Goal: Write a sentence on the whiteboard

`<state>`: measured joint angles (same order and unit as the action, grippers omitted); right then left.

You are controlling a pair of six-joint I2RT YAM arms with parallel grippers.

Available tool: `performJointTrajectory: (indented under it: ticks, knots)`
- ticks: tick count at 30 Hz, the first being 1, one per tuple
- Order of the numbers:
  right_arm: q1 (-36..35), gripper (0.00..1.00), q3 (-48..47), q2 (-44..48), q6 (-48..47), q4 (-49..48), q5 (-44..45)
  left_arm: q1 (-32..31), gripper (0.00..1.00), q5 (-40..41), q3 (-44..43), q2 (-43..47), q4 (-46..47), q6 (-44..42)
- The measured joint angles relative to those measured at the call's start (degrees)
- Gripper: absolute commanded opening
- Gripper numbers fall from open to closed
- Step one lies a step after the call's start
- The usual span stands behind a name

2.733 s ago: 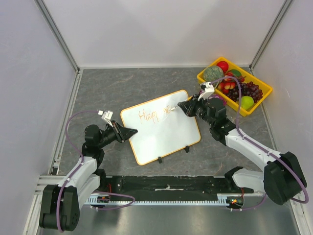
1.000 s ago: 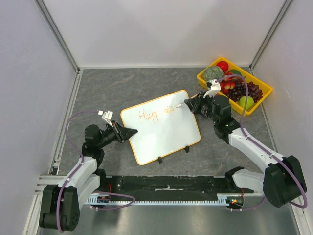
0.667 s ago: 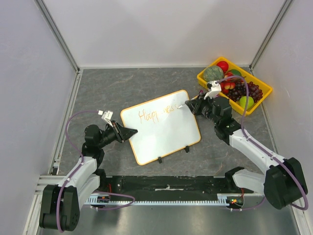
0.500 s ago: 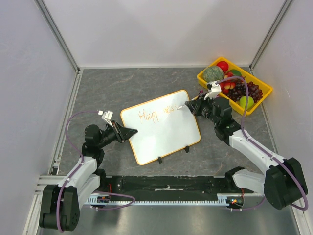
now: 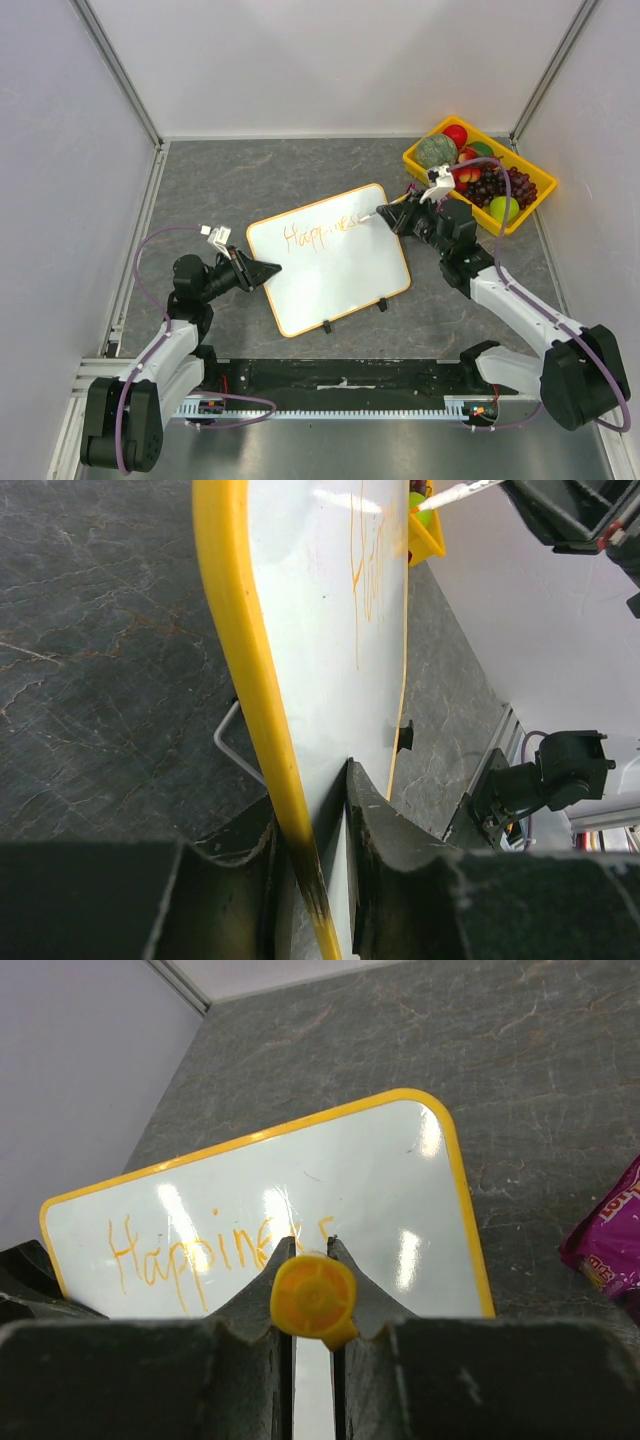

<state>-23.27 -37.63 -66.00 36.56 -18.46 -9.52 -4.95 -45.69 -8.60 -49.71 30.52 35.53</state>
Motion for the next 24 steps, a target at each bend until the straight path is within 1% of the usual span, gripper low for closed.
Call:
performJointTrajectory:
  ticks: [3, 10, 24]
  knots:
    - [0.4, 0.0, 0.0, 3.3, 0.5, 0.8, -0.2, 0.0, 0.02, 0.0, 0.0, 0.0, 0.0, 0.0]
    - [0.7, 0.0, 0.0, 14.4, -0.2, 3.3, 0.0, 0.0, 0.02, 0.0, 0.0, 0.0, 0.0, 0.0]
    - [0.7, 0.0, 1.8, 18.2, -6.1, 10.5, -0.2, 0.0, 0.02, 0.0, 0.0, 0.0, 0.0, 0.0]
